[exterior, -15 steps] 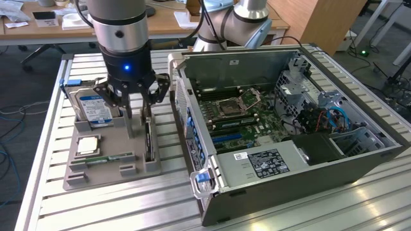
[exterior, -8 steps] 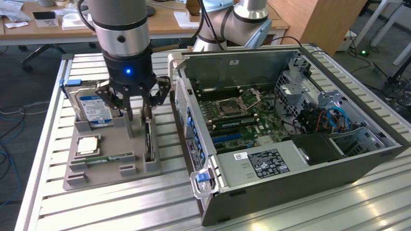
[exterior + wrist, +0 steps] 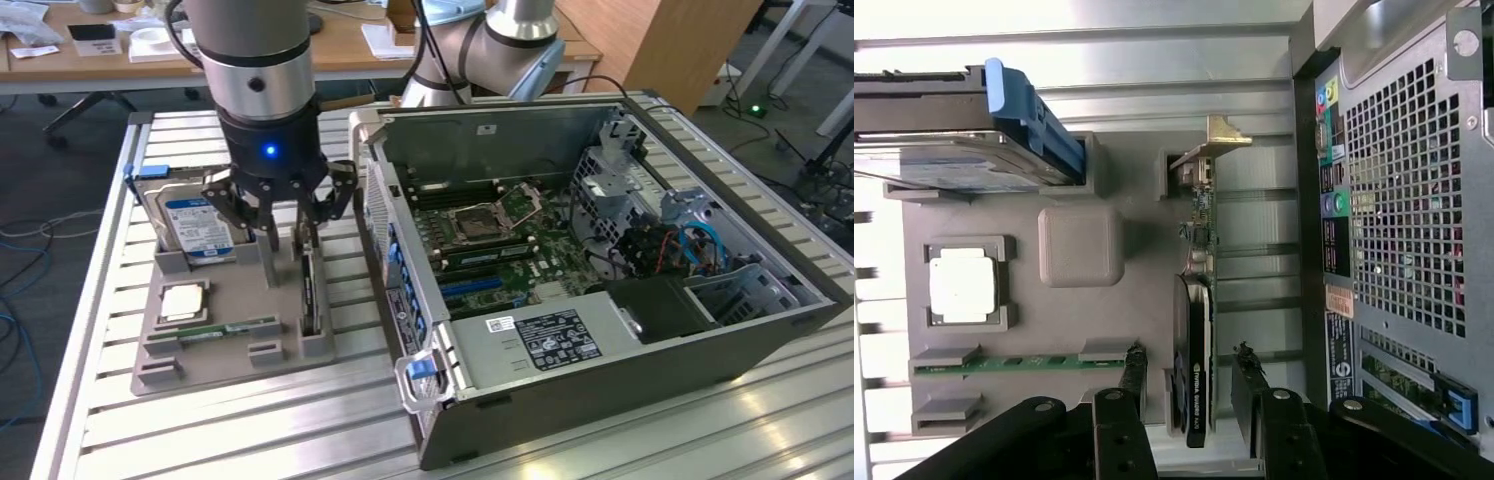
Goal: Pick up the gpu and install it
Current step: 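Pick up the gpu and move the gpu toward the slot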
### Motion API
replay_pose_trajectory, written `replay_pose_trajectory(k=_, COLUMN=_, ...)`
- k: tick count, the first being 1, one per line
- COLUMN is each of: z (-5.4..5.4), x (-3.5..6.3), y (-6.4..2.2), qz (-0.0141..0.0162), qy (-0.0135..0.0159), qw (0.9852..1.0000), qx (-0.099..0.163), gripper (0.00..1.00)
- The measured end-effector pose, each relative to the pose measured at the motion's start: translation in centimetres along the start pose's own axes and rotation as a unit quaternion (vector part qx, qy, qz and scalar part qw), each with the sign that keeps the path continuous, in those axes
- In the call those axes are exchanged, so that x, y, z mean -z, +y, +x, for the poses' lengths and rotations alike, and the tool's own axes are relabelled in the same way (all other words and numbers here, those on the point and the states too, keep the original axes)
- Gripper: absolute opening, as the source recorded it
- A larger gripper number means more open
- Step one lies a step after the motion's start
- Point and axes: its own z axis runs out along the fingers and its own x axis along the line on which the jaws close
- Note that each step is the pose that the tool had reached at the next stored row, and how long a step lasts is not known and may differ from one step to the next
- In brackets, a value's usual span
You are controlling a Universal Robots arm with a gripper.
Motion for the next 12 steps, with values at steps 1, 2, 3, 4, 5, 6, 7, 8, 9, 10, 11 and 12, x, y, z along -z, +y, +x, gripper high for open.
replay_pose_trajectory(k=1, z=0.0, x=-0.17, y=-0.01, qz=0.0, qy=0.0, qw=1.0, qx=0.0, gripper=0.47)
replay_pose_trajectory(k=2, z=0.0, x=-0.35, y=-0.02, qz=0.0, qy=0.0, qw=1.0, qx=0.0, gripper=0.47)
replay_pose_trajectory(k=3, z=0.0, x=-0.54, y=-0.03, qz=0.0, qy=0.0, qw=1.0, qx=0.0, gripper=0.47)
replay_pose_trajectory(k=4, z=0.0, x=-0.72, y=-0.04, qz=0.0, qy=0.0, qw=1.0, qx=0.0, gripper=0.47)
replay_pose_trajectory(k=5, z=0.0, x=-0.9, y=-0.05, qz=0.0, qy=0.0, qw=1.0, qx=0.0, gripper=0.47)
replay_pose_trajectory(k=6, z=0.0, x=-1.08, y=-0.05, qz=0.0, qy=0.0, qw=1.0, qx=0.0, gripper=0.47)
replay_pose_trajectory(k=7, z=0.0, x=-1.26, y=-0.06, qz=0.0, qy=0.0, qw=1.0, qx=0.0, gripper=0.47)
replay_pose_trajectory(k=8, z=0.0, x=-1.44, y=-0.07, qz=0.0, qy=0.0, qw=1.0, qx=0.0, gripper=0.47)
replay_pose_trajectory(k=9, z=0.0, x=-1.61, y=-0.08, qz=0.0, qy=0.0, qw=1.0, qx=0.0, gripper=0.47)
replay_pose_trajectory(k=10, z=0.0, x=-1.8, y=-0.08, qz=0.0, qy=0.0, qw=1.0, qx=0.0, gripper=0.47)
replay_pose_trajectory(k=11, z=0.0, x=-1.95, y=-0.09, qz=0.0, qy=0.0, qw=1.0, qx=0.0, gripper=0.47)
replay_pose_trajectory(k=12, z=0.0, x=-2.04, y=-0.09, qz=0.0, qy=0.0, qw=1.0, qx=0.0, gripper=0.47)
